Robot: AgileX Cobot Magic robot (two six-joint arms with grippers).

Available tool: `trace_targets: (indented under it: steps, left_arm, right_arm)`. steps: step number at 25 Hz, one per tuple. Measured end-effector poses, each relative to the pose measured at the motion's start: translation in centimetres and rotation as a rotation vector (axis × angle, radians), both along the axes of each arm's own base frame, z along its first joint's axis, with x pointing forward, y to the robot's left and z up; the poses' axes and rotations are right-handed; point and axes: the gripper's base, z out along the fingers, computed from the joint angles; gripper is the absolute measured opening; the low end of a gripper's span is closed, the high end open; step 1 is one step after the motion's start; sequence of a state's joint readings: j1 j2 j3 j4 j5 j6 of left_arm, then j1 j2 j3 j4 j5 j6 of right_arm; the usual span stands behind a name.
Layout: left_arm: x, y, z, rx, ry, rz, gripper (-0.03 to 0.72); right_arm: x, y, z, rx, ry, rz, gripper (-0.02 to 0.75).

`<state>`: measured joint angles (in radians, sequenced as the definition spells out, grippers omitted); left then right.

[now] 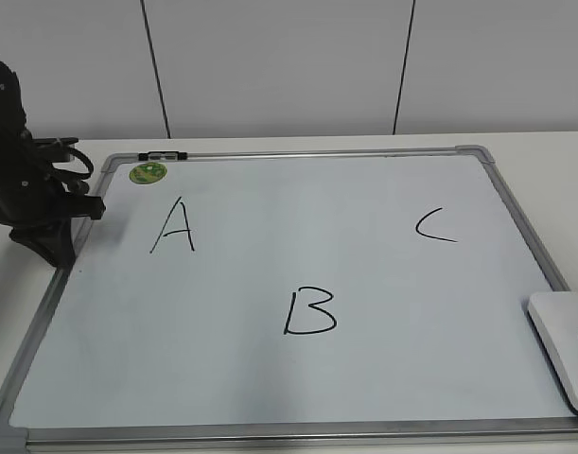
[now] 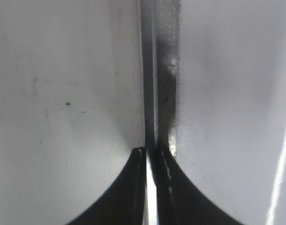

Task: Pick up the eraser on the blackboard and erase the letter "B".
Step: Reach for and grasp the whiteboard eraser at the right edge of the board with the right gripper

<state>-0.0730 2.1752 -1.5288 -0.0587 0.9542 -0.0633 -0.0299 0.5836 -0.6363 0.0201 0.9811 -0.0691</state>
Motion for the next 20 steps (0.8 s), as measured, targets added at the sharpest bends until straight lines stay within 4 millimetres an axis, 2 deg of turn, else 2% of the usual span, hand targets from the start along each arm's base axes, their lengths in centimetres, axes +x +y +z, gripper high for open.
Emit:
trace_targets:
  steps: [7,13,15,20]
  left_arm:
    - [0.0,0.0,0.0,0.001,0.000,0.001,0.025]
    - [0.0,0.0,0.0,0.001,0.000,0.001,0.026]
    - [0.0,0.0,0.0,0.001,0.000,0.001,0.027]
    - [0.0,0.0,0.0,0.001,0.000,0.001,0.030]
  right_arm:
    - [3.4,0.2,-1.9,0.041,0.159,0.000,0.535]
    - [6.3,0.3,-4.4,0.081,0.332,-0.006,0.536]
    - [7.2,0.2,-4.8,0.063,0.366,-0.006,0.556]
    - [9.6,0.0,-5.3,0.058,0.417,-0.007,0.663]
